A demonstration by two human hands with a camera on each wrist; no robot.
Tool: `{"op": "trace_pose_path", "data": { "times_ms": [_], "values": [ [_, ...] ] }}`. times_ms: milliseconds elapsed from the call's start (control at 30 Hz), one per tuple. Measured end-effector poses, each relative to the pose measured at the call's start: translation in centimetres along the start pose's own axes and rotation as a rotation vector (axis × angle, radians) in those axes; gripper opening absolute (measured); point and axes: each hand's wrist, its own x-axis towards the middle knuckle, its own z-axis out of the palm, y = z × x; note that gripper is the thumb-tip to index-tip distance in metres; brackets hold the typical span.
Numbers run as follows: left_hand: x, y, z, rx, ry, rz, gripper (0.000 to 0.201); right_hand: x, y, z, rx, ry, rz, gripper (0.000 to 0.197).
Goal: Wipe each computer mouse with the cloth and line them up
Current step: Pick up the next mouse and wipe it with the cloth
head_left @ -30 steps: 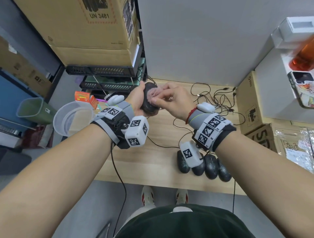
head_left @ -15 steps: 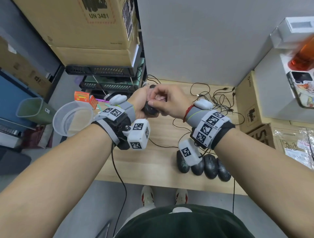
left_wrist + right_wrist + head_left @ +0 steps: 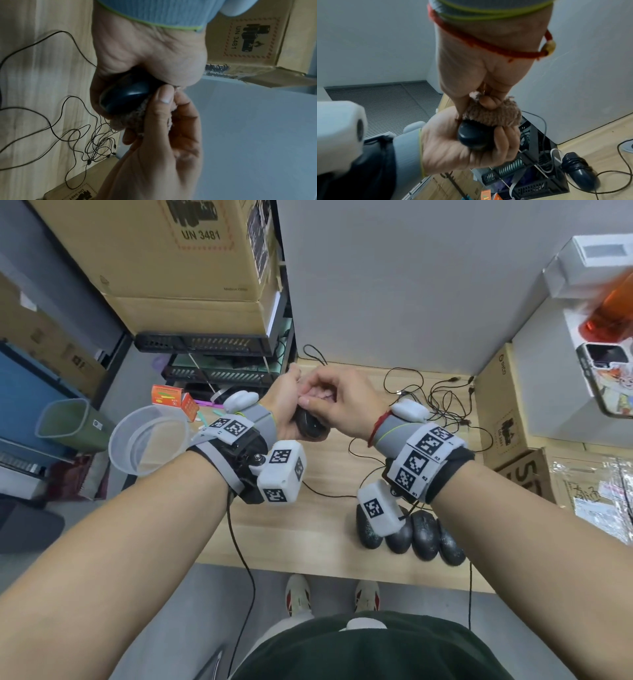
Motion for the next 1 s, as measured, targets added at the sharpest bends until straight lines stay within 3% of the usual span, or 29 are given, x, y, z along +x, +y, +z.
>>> {"op": "trace_pose_path", "data": {
  "times_ms": [100,200,267,367,433,500,567,667,767,867,933,1000],
  "values": [
    [0.4,-0.4,-0.5,0.040,-0.033,0.000,0.093,0.3,0.3,-0.8,0.049,-0.104,0.041,0.015],
    [0.3,-0.7,-0.2,0.140,-0.055,0.021,0.085,1.4,1.2,-1.3,0.075,0.078,0.137,0.007],
    [0.3,-0.4,0.2,0.112,-0.084,0.023,0.087,1.6,1.1,-1.3,0.033,0.125,0.117,0.005],
    [0.2,0.5,0.0,0.039,-0.080,0.035,0.090,0.3,-0.1,-1.1,0.039,-0.076,0.047,0.012],
    [0.5,0.9,-0.7,-0.055,-0.031,0.045,0.075,-0.7,-0.5,-1.0,0.090,-0.248,0.075,0.015],
    [0.5,0.9,-0.9,-0.022,-0.006,0.044,0.062,-1.1,-0.7,-1.1,0.113,-0.328,0.109,0.011],
    [0.5,0.5,-0.9,0.075,-0.042,0.017,0.069,-0.8,-0.7,-1.3,0.155,-0.256,0.143,0.011],
    [0.9,-0.2,-0.9,0.190,-0.114,0.056,0.090,0.4,0.2,-1.7,0.225,-0.017,0.153,0.017],
    [1.0,-0.2,-0.4,0.130,-0.087,0.078,0.096,0.9,0.7,-1.6,0.203,0.063,0.138,0.019],
    [1.5,0.5,-1.1,-0.049,-0.096,0.085,0.089,0.0,0.2,-0.9,0.172,-0.124,0.123,0.013],
    [1.5,1.0,-1.8,-0.023,-0.043,0.072,0.083,-0.7,-0.1,-0.8,0.182,-0.284,0.155,0.015],
    [1.5,1.1,-1.9,0.044,-0.058,0.070,0.082,-0.7,0.0,-0.9,0.189,-0.300,0.190,0.016]
  ]
}}
